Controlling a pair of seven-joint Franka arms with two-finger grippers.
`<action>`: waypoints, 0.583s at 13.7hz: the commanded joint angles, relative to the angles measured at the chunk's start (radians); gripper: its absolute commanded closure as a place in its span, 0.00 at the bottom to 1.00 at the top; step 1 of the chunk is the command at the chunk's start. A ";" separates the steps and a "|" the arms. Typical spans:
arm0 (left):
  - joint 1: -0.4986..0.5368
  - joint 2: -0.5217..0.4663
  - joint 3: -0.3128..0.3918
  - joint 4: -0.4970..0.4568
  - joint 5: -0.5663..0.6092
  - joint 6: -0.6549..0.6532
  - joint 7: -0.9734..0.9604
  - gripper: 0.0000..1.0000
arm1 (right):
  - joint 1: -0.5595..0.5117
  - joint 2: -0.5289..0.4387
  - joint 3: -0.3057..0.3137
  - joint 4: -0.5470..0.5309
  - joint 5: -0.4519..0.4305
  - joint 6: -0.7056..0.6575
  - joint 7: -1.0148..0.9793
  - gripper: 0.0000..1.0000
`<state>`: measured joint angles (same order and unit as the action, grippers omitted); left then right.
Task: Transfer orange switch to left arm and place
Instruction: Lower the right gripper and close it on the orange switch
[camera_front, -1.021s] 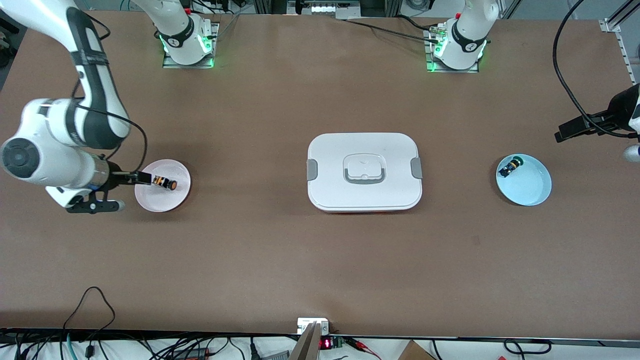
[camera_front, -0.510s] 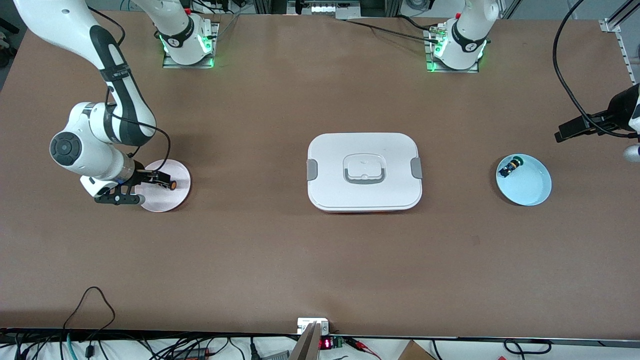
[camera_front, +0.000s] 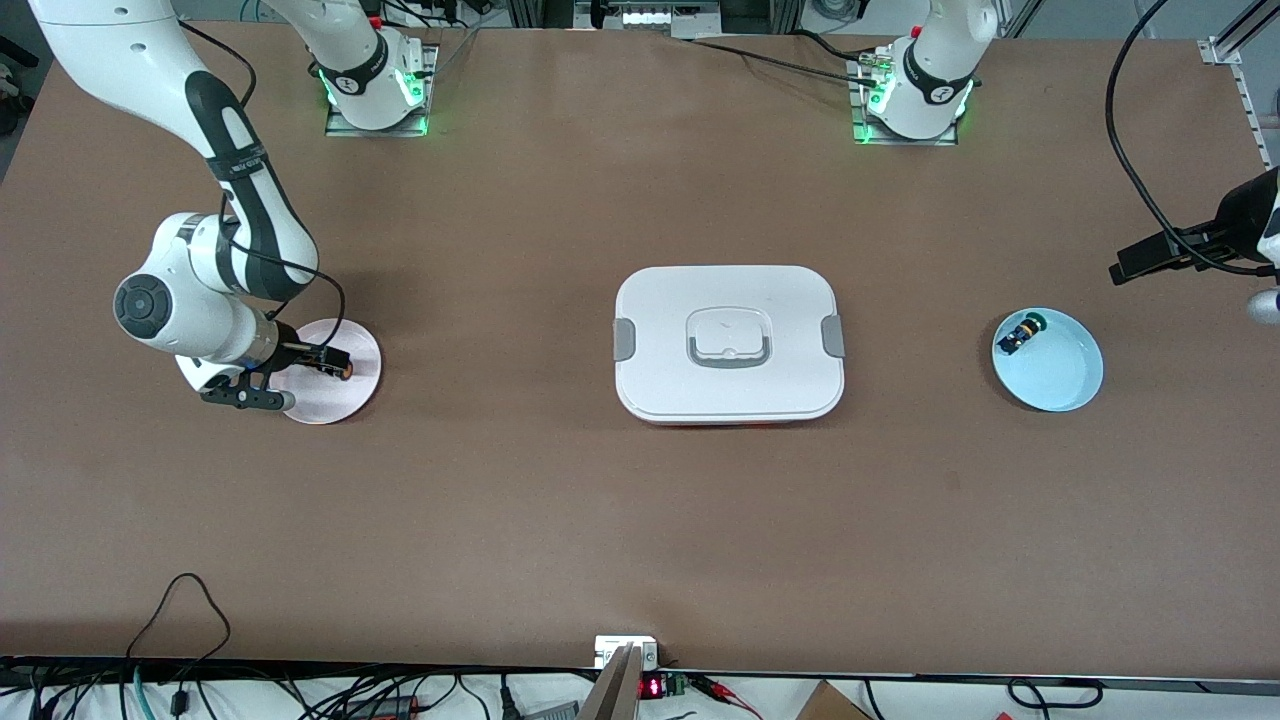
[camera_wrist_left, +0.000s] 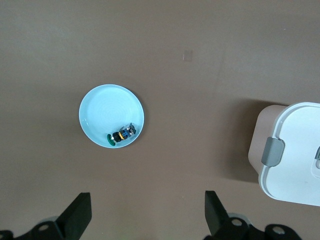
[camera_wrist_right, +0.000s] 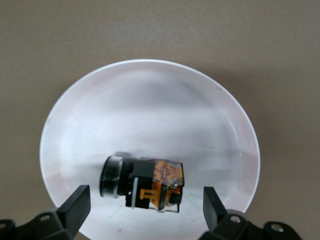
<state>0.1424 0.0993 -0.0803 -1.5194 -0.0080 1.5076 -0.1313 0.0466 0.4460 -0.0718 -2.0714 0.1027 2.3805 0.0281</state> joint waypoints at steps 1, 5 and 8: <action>-0.006 0.010 0.008 0.024 -0.015 -0.004 0.016 0.00 | -0.008 0.003 0.003 -0.016 0.011 0.020 0.003 0.00; -0.006 0.010 0.008 0.024 -0.015 -0.004 0.018 0.00 | 0.001 0.017 0.003 -0.016 0.011 0.031 0.003 0.00; -0.006 0.010 0.008 0.024 -0.015 -0.004 0.016 0.00 | 0.009 0.017 0.003 -0.012 0.011 0.032 0.019 0.00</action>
<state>0.1424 0.0993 -0.0803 -1.5194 -0.0081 1.5076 -0.1313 0.0477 0.4673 -0.0704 -2.0748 0.1027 2.3946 0.0316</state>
